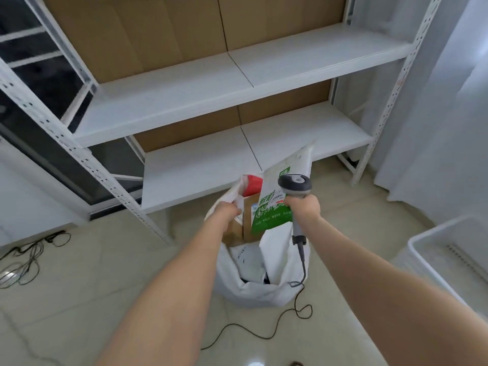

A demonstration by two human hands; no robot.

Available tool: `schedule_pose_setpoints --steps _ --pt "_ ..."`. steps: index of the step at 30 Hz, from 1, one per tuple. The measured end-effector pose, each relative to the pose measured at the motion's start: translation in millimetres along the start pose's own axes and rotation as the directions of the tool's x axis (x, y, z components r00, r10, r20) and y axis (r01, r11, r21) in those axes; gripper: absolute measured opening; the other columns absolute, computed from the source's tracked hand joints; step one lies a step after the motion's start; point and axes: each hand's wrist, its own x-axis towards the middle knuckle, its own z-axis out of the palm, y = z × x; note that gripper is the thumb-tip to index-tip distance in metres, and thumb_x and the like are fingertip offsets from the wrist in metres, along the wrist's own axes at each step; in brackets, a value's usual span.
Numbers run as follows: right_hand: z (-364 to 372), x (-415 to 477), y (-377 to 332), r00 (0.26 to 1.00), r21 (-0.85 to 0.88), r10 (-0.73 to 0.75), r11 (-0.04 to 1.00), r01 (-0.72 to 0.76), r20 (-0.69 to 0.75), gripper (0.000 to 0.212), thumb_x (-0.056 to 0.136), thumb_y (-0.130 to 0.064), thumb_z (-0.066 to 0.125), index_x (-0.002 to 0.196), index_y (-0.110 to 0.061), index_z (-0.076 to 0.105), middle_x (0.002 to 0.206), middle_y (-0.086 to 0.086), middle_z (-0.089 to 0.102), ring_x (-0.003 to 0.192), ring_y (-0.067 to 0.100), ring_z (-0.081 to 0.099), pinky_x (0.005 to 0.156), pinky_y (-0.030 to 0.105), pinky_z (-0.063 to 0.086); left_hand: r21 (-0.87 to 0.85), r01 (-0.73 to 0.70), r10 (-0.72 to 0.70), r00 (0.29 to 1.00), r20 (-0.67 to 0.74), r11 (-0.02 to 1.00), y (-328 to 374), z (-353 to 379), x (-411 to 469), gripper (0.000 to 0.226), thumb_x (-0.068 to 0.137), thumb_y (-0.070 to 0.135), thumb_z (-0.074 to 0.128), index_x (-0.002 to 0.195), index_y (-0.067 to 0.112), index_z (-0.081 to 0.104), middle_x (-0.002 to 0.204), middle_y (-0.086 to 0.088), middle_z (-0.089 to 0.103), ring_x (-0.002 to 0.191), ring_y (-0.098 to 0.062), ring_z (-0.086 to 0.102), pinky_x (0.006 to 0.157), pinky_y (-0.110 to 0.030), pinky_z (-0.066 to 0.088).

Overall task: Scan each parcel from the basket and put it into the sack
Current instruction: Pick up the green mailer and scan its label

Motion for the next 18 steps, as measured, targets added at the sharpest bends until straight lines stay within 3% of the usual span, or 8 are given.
schedule_pose_setpoints --steps 2,4,7,9,11,14,18 --pt "18 10 2 0.999 -0.046 0.004 0.999 -0.002 0.032 0.018 0.088 -0.015 0.063 0.101 -0.006 0.055 0.103 0.012 0.059 0.086 0.026 0.057 0.075 0.035 0.048 0.006 0.009 -0.009 1.0 0.028 1.0 -8 2 16 0.02 0.091 0.022 0.06 0.105 0.008 0.065 0.087 -0.011 0.056 0.079 -0.022 0.051 0.072 -0.03 0.04" --pt "36 22 2 0.997 -0.069 0.029 0.997 -0.024 0.067 0.019 0.089 -0.014 0.063 0.103 -0.004 0.055 0.098 0.012 0.058 0.094 0.03 0.06 0.084 0.039 0.052 0.025 0.0 -0.001 0.998 0.062 1.0 -11 2 28 0.023 0.093 0.019 0.056 0.113 0.012 0.064 0.086 -0.007 0.056 0.079 -0.02 0.048 0.073 -0.03 0.041" --pt "65 35 6 0.985 -0.086 0.11 0.991 -0.099 0.133 0.032 0.087 -0.014 0.067 0.113 0.002 0.058 0.096 0.011 0.058 0.091 0.028 0.057 0.075 0.033 0.048 0.039 -0.047 0.043 0.993 0.106 0.998 -12 0 43 0.034 0.094 0.011 0.052 0.127 0.015 0.06 0.124 -0.011 0.06 0.107 -0.028 0.057 0.092 -0.035 0.045" --pt "84 41 11 0.965 -0.101 0.178 0.982 -0.161 0.194 0.033 0.087 -0.012 0.068 0.115 0.001 0.057 0.1 0.012 0.059 0.092 0.028 0.057 0.073 0.031 0.045 0.037 -0.05 0.045 0.992 0.117 0.998 -12 0 54 0.038 0.094 0.007 0.049 0.129 0.019 0.059 0.132 -0.01 0.055 0.121 -0.031 0.053 0.1 -0.037 0.043" --pt "102 48 16 0.951 -0.131 0.215 0.973 -0.189 0.223 0.036 0.087 -0.009 0.069 0.118 0.001 0.055 0.109 0.014 0.06 0.101 0.029 0.057 0.076 0.031 0.045 0.068 -0.068 0.058 0.987 0.147 0.995 -11 1 69 0.04 0.095 0.007 0.047 0.13 0.022 0.058 0.132 -0.009 0.055 0.12 -0.028 0.053 0.098 -0.036 0.046" --pt "118 60 18 0.933 -0.253 0.264 0.946 -0.201 0.244 0.036 0.091 -0.006 0.063 0.124 0.002 0.052 0.11 0.013 0.054 0.11 0.029 0.055 0.09 0.034 0.046 0.139 -0.114 0.082 0.972 0.222 0.984 -10 5 93 0.043 0.097 0.006 0.041 0.133 0.025 0.054 0.124 -0.008 0.056 0.097 -0.02 0.054 0.08 -0.03 0.05" --pt "134 83 28 0.923 -0.244 0.325 0.931 -0.273 0.206 0.036 0.087 -0.005 0.067 0.12 0.001 0.054 0.116 0.015 0.059 0.113 0.029 0.058 0.099 0.037 0.048 0.175 -0.111 0.046 0.939 0.34 0.978 -13 16 125 0.053 0.096 0.001 0.037 0.139 0.03 0.047 0.125 -0.005 0.052 0.099 -0.021 0.052 0.09 -0.037 0.053"
